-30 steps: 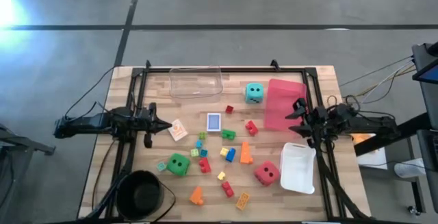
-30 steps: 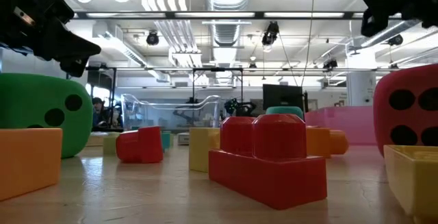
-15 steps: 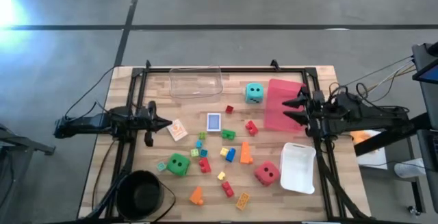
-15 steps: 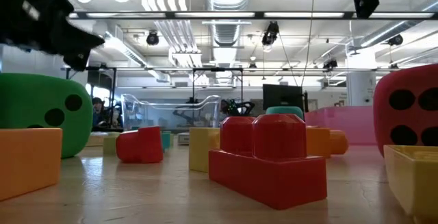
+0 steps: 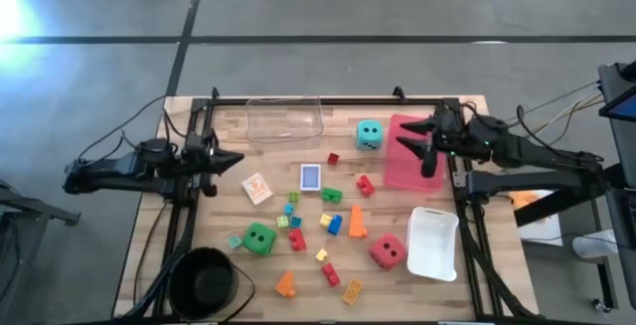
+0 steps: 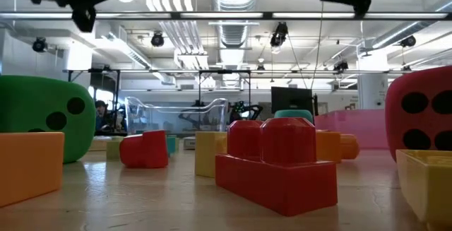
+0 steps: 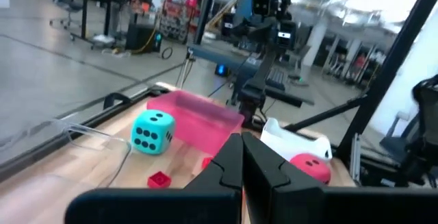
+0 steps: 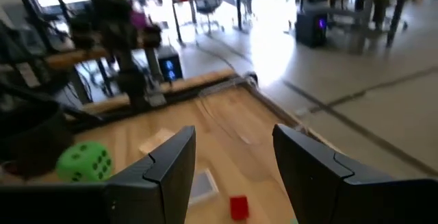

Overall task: Pick & Place Toys
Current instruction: Put the blue dice into the red bin

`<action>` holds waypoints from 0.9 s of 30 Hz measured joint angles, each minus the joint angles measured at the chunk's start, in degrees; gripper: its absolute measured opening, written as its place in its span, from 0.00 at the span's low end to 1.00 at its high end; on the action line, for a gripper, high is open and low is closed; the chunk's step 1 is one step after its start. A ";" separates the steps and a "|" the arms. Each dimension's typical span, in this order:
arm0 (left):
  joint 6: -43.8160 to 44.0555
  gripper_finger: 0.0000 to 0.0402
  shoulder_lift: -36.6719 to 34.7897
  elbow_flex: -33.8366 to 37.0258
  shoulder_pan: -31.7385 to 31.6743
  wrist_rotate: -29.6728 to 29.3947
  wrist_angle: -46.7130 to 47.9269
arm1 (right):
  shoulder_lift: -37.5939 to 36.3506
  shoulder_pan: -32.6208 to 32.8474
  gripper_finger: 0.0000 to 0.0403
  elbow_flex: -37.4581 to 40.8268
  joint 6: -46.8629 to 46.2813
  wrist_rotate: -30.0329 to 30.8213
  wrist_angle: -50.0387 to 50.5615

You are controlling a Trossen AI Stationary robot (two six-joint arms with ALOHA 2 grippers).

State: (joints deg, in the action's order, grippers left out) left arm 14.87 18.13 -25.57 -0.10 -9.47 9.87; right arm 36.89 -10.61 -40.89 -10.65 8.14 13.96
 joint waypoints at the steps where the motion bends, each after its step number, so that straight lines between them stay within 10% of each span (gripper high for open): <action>1: -0.02 0.01 1.99 -2.21 0.00 0.00 1.46 | 0.73 -1.07 0.48 -0.23 -0.75 -1.03 0.24; 10: -7.32 0.01 13.54 -15.38 -0.02 0.00 13.39 | 7.97 -9.64 0.48 -3.13 -17.41 -4.95 0.45; 27: 13.73 0.01 13.90 -15.67 -0.04 0.00 6.64 | 22.02 -9.95 0.48 -12.27 -26.27 -2.12 0.98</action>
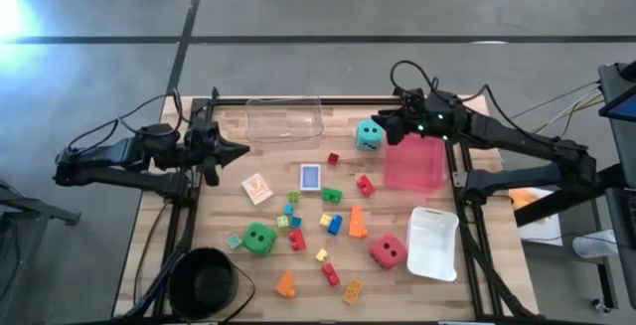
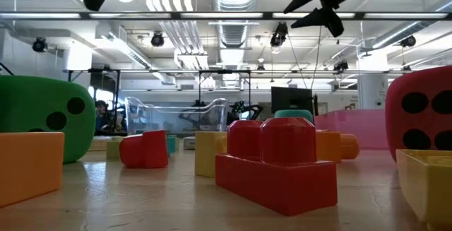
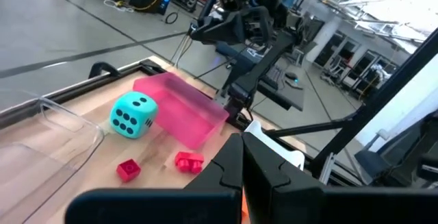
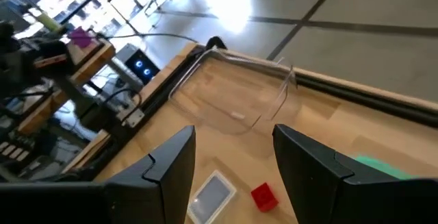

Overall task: Pick & Place Toys
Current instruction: Put the blue dice into the red bin

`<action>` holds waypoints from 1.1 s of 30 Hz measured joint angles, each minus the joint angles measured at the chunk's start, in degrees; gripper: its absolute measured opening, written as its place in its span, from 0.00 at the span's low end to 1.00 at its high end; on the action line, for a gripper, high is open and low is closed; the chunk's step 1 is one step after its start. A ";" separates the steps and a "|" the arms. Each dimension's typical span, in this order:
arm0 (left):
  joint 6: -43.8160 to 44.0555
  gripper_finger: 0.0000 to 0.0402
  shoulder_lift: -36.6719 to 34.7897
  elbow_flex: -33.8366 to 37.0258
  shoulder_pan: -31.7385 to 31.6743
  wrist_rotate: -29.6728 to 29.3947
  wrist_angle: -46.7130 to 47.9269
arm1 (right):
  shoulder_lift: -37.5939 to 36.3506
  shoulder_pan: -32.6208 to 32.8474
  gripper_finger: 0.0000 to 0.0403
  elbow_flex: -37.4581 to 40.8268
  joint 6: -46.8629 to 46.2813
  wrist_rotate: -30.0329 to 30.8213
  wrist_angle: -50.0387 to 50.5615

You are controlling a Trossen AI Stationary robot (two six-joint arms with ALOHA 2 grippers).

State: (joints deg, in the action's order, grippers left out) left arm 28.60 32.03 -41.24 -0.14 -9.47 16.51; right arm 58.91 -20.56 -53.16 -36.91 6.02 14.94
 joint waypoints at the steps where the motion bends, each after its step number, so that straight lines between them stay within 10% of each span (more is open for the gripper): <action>1: 0.00 0.01 0.02 0.00 0.00 0.00 -0.02 | 1.05 -0.02 0.48 -1.10 0.22 0.03 0.29; 19: 0.22 0.01 0.06 -0.04 0.02 0.02 -0.41 | 21.59 -1.42 0.48 -25.62 7.84 1.59 31.18; 33: 0.42 0.01 0.06 -0.02 0.00 0.02 -0.41 | 28.02 -2.62 0.48 -26.92 11.42 1.02 32.96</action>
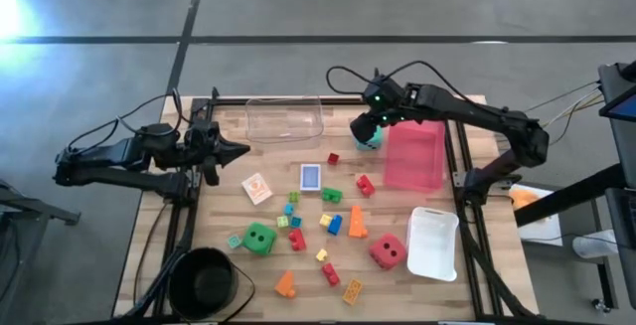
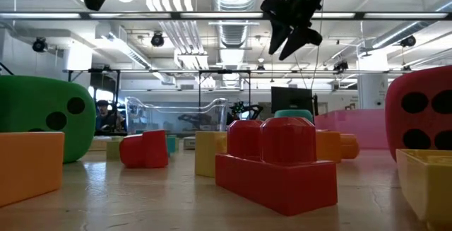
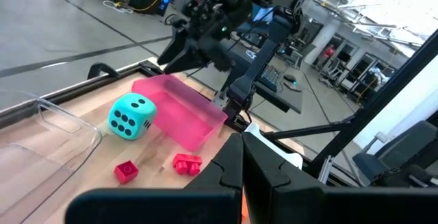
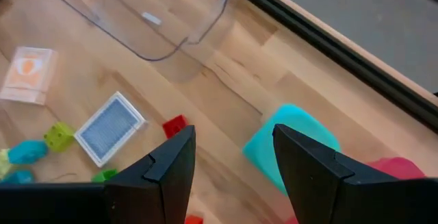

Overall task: Pick & Place Toys
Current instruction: Put the blue dice into the red bin

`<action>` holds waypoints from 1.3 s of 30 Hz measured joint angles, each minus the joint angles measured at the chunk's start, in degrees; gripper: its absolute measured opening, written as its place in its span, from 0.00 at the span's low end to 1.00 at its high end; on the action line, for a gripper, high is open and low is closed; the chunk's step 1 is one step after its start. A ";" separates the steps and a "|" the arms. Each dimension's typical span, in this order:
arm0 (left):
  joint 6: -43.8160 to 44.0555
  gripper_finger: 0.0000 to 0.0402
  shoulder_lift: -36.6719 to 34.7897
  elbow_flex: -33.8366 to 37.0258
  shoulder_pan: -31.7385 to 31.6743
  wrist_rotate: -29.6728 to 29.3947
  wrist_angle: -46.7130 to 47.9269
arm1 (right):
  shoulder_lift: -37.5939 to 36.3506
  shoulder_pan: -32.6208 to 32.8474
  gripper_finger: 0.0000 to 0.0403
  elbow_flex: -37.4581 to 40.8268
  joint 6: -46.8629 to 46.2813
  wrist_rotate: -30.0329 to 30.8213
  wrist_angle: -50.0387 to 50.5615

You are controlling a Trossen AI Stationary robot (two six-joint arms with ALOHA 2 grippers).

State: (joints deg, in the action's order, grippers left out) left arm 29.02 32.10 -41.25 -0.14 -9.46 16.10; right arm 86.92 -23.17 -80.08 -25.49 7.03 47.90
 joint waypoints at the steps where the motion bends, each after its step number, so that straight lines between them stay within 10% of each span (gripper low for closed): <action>1: 0.00 0.01 0.00 0.00 0.00 -0.01 0.01 | 0.26 -0.25 0.48 0.06 0.02 -0.04 0.16; 39: 2.62 0.01 0.00 0.02 0.04 0.03 -0.44 | 10.86 -8.62 0.49 -2.01 -4.13 -8.51 7.17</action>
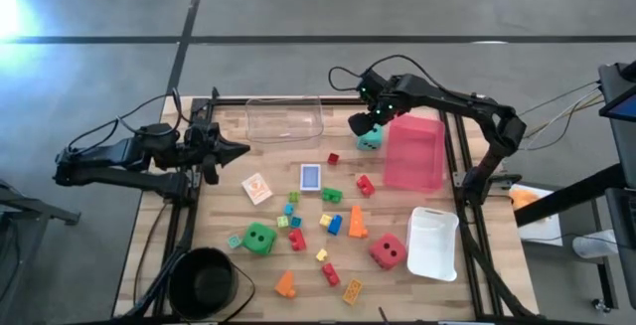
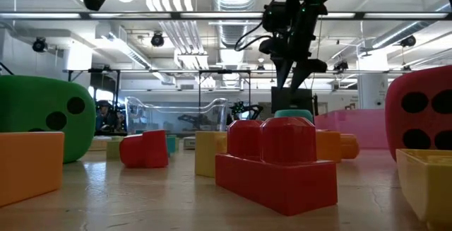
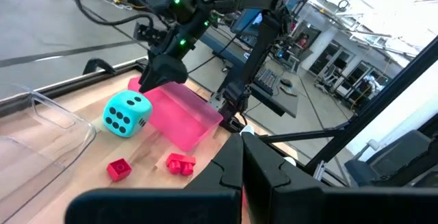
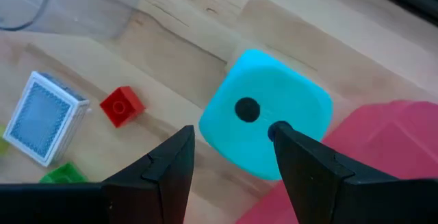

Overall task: Pick & Place Toys
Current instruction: Put the blue dice into the red bin

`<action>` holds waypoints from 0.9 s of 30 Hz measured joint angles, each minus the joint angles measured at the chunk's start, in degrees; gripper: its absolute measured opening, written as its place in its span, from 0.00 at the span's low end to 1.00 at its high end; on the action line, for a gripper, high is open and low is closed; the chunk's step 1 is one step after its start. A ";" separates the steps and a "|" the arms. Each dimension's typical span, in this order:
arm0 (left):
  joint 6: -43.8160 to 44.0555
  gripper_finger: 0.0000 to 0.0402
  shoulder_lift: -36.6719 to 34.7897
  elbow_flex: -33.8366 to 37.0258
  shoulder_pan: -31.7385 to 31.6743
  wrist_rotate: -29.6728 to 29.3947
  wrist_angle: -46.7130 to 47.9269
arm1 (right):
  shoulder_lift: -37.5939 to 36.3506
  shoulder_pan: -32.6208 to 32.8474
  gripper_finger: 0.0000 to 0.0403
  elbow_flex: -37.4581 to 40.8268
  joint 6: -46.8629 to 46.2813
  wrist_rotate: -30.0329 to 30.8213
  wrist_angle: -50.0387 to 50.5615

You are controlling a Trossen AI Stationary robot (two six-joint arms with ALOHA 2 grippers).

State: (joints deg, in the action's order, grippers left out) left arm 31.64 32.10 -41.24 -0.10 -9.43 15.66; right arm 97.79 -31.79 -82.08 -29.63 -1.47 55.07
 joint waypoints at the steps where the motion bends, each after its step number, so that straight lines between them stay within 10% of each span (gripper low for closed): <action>1: 0.00 0.01 0.00 0.00 0.00 0.00 0.00 | -0.27 0.02 0.49 0.00 0.02 0.00 -0.06; 27: 1.13 0.01 0.00 -0.02 0.00 0.02 0.02 | -1.19 -0.15 0.59 0.02 -3.41 0.02 1.89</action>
State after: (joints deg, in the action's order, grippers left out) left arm 32.76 32.10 -41.25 -0.10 -9.41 15.68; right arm 96.60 -31.94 -82.06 -33.04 -1.45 56.96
